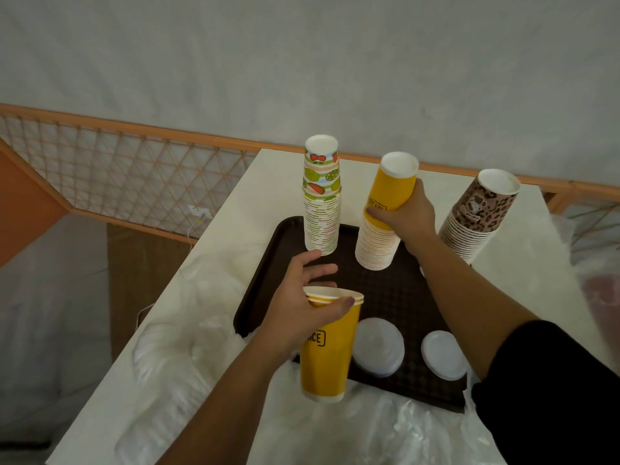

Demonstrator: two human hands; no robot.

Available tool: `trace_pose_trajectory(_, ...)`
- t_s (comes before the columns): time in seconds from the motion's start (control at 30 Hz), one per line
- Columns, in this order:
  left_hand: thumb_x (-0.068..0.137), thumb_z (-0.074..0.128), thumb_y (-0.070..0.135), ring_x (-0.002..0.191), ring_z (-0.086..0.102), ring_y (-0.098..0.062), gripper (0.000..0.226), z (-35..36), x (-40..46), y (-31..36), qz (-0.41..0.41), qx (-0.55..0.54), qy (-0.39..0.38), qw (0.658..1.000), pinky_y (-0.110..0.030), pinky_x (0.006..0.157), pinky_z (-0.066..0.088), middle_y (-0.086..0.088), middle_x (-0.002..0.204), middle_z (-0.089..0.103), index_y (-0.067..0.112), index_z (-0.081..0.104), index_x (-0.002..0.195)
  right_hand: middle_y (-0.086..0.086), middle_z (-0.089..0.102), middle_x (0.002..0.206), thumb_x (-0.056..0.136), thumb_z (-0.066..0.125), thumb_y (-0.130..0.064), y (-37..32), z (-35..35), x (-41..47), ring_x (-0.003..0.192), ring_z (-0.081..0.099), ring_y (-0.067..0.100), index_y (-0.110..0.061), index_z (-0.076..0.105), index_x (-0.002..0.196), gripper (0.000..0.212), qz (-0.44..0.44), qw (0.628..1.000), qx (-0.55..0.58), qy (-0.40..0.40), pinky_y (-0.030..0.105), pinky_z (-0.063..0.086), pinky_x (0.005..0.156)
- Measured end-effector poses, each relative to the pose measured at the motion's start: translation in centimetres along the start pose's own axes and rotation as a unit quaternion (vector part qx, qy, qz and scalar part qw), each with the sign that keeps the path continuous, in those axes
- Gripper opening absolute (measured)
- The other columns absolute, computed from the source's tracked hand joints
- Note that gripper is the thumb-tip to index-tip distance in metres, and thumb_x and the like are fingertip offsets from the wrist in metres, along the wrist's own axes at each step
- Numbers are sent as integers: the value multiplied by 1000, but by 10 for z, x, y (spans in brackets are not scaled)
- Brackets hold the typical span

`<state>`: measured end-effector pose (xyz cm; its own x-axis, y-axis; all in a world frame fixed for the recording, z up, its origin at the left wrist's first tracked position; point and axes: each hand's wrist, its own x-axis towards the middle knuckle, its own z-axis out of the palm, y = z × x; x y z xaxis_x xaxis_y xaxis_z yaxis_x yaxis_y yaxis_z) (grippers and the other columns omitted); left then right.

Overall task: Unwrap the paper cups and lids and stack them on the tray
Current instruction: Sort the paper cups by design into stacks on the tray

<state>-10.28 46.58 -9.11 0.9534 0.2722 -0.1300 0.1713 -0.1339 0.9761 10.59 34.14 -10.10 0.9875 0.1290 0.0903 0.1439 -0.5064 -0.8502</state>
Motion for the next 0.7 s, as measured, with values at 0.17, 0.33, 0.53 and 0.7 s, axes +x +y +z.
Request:
trace_pose_trajectory(0.17, 75, 77, 19, 106, 59, -5, 71, 3, 4, 7, 1, 8, 9, 1000, -12, 74, 50, 14, 122, 56, 29, 38, 133, 9, 45, 140, 69, 83, -29, 11, -2, -7, 127, 45, 29, -12, 29, 140, 91, -2, 1000, -21, -20, 40, 40, 99)
trace_pose_trajectory(0.33, 77, 71, 34, 104, 56, -3, 50, 12, 9, 26, 15, -65, 57, 996, -13, 74, 50, 16, 116, 57, 35, 51, 122, 4, 33, 148, 85, 67, -12, 11, -27, -54, 130, 43, 18, -15, 29, 143, 69, -115, 990, 76, 14, 29, 42, 102)
trace_pose_trajectory(0.53, 81, 56, 49, 107, 62, -22, 46, 39, 27, 55, -82, -308, 65, 946, -44, 90, 53, -6, 119, 62, 29, 51, 122, -13, 12, 148, 67, 80, -40, 22, -50, -111, 134, 30, 3, -40, 14, 142, 99, -257, 957, 14, -131, 16, 32, 107)
trace_pose_trajectory(0.7, 96, 41, 44, 103, 61, -23, 24, 65, 42, 78, -101, -355, 19, 929, -41, 88, 53, -5, 109, 63, 28, 51, 111, 5, 33, 144, 66, 80, -29, -6, -58, -116, 136, 31, 5, -15, 31, 135, 86, -285, 949, 132, 1, 20, 32, 109)
